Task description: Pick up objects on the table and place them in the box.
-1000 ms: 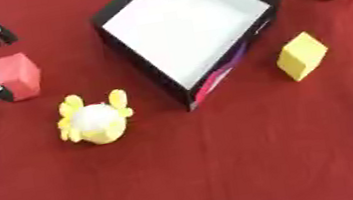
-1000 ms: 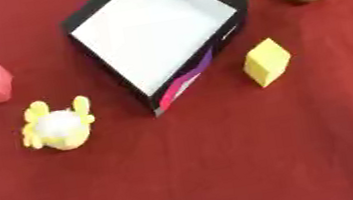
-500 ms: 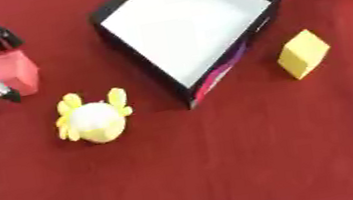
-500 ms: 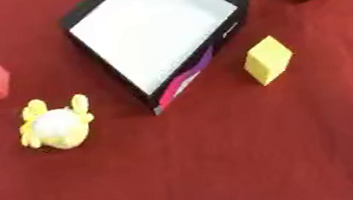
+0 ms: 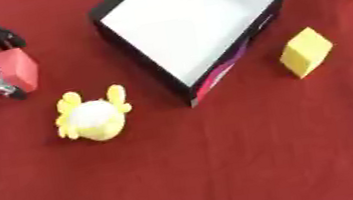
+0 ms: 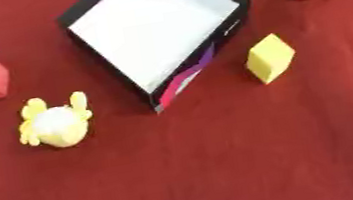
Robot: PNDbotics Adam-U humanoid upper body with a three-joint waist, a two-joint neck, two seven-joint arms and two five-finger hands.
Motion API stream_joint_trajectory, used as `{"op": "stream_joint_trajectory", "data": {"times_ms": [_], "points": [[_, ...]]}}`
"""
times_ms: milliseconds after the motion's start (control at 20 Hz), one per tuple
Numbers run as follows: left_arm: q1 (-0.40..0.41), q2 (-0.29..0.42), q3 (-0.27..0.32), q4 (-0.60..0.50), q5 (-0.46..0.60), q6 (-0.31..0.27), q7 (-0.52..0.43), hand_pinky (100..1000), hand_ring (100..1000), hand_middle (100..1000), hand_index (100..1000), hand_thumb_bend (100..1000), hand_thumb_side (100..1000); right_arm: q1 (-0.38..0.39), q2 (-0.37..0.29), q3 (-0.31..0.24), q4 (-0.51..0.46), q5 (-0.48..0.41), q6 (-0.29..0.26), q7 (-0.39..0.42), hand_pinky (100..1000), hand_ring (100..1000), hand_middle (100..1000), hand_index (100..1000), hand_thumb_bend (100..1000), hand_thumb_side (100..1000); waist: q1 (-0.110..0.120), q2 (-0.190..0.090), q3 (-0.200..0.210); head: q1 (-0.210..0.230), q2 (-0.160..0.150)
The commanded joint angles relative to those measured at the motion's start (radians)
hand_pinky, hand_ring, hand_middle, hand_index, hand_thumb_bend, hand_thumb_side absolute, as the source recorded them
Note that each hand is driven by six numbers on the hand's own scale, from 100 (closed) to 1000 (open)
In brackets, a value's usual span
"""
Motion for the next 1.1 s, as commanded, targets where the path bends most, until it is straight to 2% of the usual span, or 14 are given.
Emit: {"op": "stream_joint_trajectory", "data": {"times_ms": [50,250,300,450,500,600,750,950,1100], "points": [[-0.023,0.024,0.015,-0.003,-0.019,0.003,0.010,872,838,799,875,610,117,-0.009,-0.017,-0.011,-0.007,0.006,0.001,0.001,960,799,777,852,100,762,-0.015,-0.006,-0.001,0.003,-0.001],[-0.024,0.024,0.018,-0.002,-0.026,0.010,0.015,843,805,757,847,445,100,-0.007,-0.016,-0.011,-0.005,0.006,0.002,0.002,960,799,778,852,100,767,-0.014,-0.007,0.000,0.002,-0.001],[-0.024,0.024,0.018,-0.003,-0.023,0.012,0.017,838,799,750,844,431,100,-0.006,-0.016,-0.011,-0.005,0.007,0.002,0.003,960,799,778,852,100,767,-0.014,-0.007,0.000,0.002,-0.001],[-0.026,0.025,0.017,-0.010,-0.008,0.019,0.028,787,735,681,791,262,100,-0.006,-0.016,-0.011,-0.004,0.007,0.002,0.003,960,799,778,853,100,768,-0.014,-0.009,0.000,0.001,-0.001],[-0.026,0.026,0.015,-0.014,-0.004,0.021,0.032,787,735,681,791,262,100,-0.007,-0.016,-0.011,-0.004,0.007,0.002,0.004,960,799,778,853,100,768,-0.014,-0.010,0.000,0.000,-0.001],[-0.027,0.028,0.014,-0.026,0.003,0.024,0.042,741,682,612,732,149,100,-0.006,-0.016,-0.011,-0.003,0.007,0.002,0.003,960,799,778,853,100,769,-0.013,-0.012,-0.001,-0.002,-0.001],[-0.028,0.031,0.016,-0.065,-0.002,0.028,0.093,703,624,526,652,110,100,-0.004,-0.017,-0.011,-0.002,0.006,0.002,0.002,960,799,777,853,100,770,-0.010,-0.015,0.000,-0.005,-0.001],[-0.042,0.036,0.022,-0.158,0.043,0.042,0.141,699,609,503,629,100,100,0.000,-0.023,-0.014,-0.001,0.008,0.000,0.000,960,799,777,853,100,768,-0.005,-0.022,0.004,-0.020,-0.001],[-0.086,0.035,0.020,-0.267,0.101,0.053,0.142,703,607,502,630,100,100,0.004,-0.036,-0.018,-0.002,0.006,-0.003,-0.004,960,800,778,853,100,762,-0.003,-0.031,0.009,-0.034,-0.001]]}}
